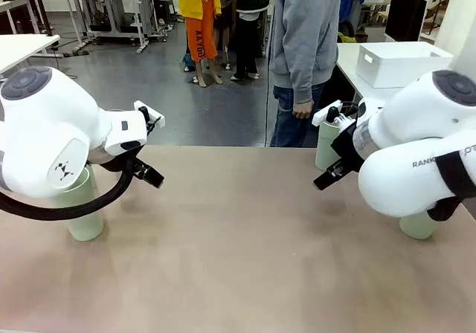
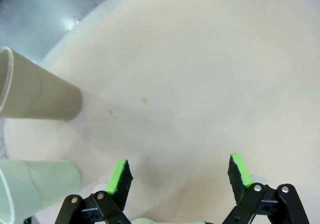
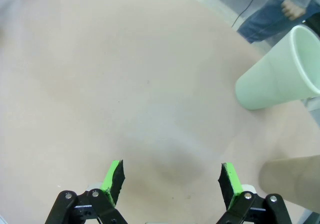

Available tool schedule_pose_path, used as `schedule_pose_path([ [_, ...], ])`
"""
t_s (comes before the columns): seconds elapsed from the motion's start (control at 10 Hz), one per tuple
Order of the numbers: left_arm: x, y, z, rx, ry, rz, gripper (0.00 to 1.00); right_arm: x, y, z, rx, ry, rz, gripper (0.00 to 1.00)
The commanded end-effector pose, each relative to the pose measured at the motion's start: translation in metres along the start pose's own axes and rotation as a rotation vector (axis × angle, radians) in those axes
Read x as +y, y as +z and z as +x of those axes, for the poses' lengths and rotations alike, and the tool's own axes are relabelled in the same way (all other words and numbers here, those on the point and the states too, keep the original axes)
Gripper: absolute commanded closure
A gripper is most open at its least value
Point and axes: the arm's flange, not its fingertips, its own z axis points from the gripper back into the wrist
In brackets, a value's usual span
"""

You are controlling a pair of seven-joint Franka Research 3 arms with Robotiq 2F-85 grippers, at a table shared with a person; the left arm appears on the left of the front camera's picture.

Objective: Stack the cups and store them in the basket.
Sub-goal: Pick up two Reusable plastic cups , one in each hand.

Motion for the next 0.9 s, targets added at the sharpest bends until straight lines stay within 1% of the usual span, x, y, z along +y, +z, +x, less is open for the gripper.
schedule_pose_path([
  [0.0, 0.022, 0.048, 0.029, -0.008, -0.023, -0.070, 0.00, -0.028, 0.056, 0.022, -0.021, 0.000, 0.024, 0.00],
  [0.1, 0.036, 0.074, 0.040, -0.018, -0.033, -0.101, 0.00, -0.043, 0.085, 0.030, -0.037, -0.009, 0.046, 0.00],
  [0.2, 0.052, 0.097, 0.048, -0.009, -0.077, -0.170, 0.00, -0.063, 0.115, 0.031, -0.046, 0.022, 0.087, 0.00],
  [0.3, 0.080, 0.124, 0.048, -0.010, -0.147, -0.230, 0.00, -0.092, 0.147, 0.023, -0.077, 0.074, 0.137, 0.00],
  [0.4, 0.108, 0.144, 0.038, -0.037, -0.222, -0.297, 0.00, -0.122, 0.165, 0.010, -0.109, 0.094, 0.168, 0.00],
  [0.5, 0.134, 0.158, 0.024, -0.070, -0.300, -0.358, 0.00, -0.152, 0.177, -0.011, -0.147, 0.135, 0.206, 0.00],
  [0.6, 0.168, 0.171, 0.001, -0.142, -0.322, -0.421, 0.00, -0.185, 0.186, -0.037, -0.188, 0.151, 0.245, 0.00],
  [0.7, 0.197, 0.181, -0.025, -0.187, -0.315, -0.455, 0.00, -0.207, 0.189, -0.067, -0.197, 0.152, 0.259, 0.00],
  [0.8, 0.221, 0.191, -0.057, -0.211, -0.339, -0.459, 0.00, -0.222, 0.190, -0.093, -0.226, 0.147, 0.268, 0.00],
])
